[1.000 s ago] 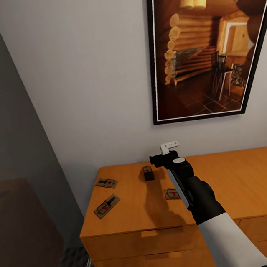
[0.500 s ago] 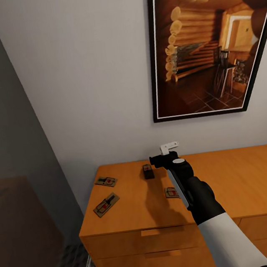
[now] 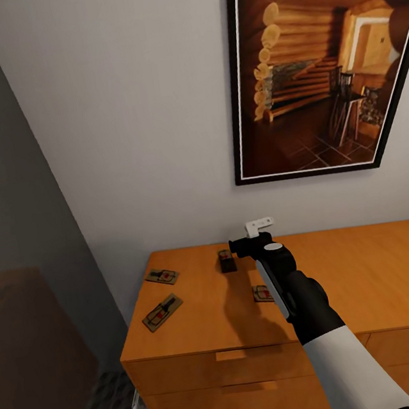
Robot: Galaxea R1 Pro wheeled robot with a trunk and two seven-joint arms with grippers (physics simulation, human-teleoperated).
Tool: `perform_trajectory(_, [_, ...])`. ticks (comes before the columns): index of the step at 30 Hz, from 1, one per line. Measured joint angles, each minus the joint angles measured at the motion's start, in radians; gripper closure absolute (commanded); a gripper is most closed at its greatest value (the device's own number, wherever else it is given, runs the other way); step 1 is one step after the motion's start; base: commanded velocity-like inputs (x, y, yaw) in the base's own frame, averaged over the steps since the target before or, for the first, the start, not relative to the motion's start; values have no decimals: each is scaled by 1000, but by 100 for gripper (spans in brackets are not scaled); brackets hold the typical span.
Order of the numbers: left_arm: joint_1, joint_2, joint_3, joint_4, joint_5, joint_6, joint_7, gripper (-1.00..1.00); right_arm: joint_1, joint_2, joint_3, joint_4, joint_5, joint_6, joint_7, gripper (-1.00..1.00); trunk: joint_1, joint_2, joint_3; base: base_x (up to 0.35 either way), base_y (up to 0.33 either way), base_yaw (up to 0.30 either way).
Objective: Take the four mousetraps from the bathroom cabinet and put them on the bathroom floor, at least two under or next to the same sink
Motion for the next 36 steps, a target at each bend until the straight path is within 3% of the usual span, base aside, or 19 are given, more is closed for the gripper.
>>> perform_trajectory(12, [0,-1,0,0,0,0,0,-100,0,0,34,0,-9,7,-2,-100,0,0,0,0,0,0])
perform_trajectory(23, [0,-1,0,0,0,0,0,-100,0,0,43,0,-75,10,2,-100,0,0,0,0,0,0])
perform_trajectory(36, [0,-1,0,1,0,0,0,-100,0,0,60,9,-85,10,4,-100,0,0,0,0,0,0])
